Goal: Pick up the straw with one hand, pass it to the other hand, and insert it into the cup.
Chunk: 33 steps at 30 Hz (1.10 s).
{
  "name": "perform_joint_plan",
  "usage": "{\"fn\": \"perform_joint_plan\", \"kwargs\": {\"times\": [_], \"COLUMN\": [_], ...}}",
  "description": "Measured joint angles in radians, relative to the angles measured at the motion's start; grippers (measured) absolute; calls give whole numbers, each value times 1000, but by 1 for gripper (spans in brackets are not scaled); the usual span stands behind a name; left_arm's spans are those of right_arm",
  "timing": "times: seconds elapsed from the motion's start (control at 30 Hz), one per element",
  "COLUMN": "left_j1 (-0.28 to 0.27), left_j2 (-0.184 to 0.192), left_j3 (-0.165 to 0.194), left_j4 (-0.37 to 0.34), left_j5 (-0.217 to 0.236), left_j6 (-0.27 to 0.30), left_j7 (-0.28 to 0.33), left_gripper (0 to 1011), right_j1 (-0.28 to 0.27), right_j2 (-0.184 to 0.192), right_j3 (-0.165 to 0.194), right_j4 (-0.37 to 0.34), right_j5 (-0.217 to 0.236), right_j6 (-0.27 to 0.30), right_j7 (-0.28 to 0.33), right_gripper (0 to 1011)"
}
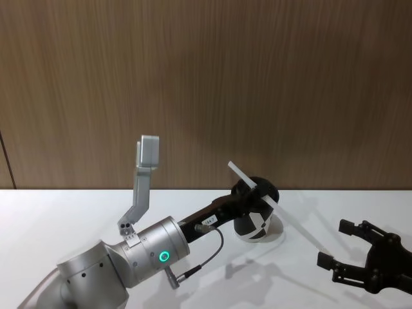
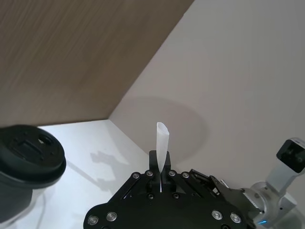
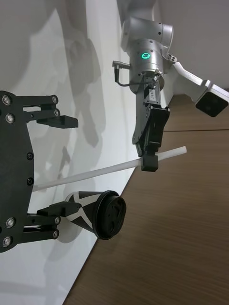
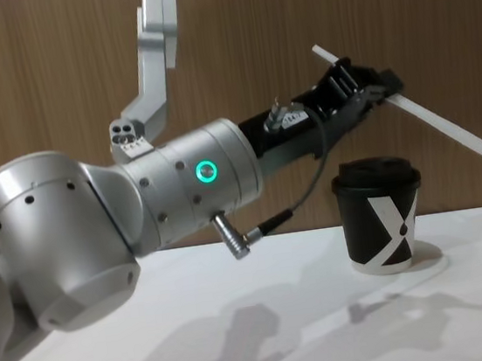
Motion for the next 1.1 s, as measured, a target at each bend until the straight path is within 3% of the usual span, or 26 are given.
{"fn": "perform_joint_plan", "kwargs": {"times": [0.1, 0.53, 1.1], "left_j1": [-6, -49, -89], "left_j2": [6, 42, 109], "left_j3": [8, 46, 83], "left_j4": [-17, -102, -213], "left_j5": [20, 115, 220], "left_j6": [-14, -63, -62], "left_j7": [16, 60, 159], "left_gripper": [13, 14, 12], "right_j1": [0, 0, 0], "right_j2": [0, 0, 0], "right_j3": [0, 0, 0], "right_j4": [0, 0, 0], "right_j5": [0, 0, 0], "right_j6": [0, 0, 0], "right_j7": [0, 0, 0], "right_gripper": [1001, 1001, 1001]}}
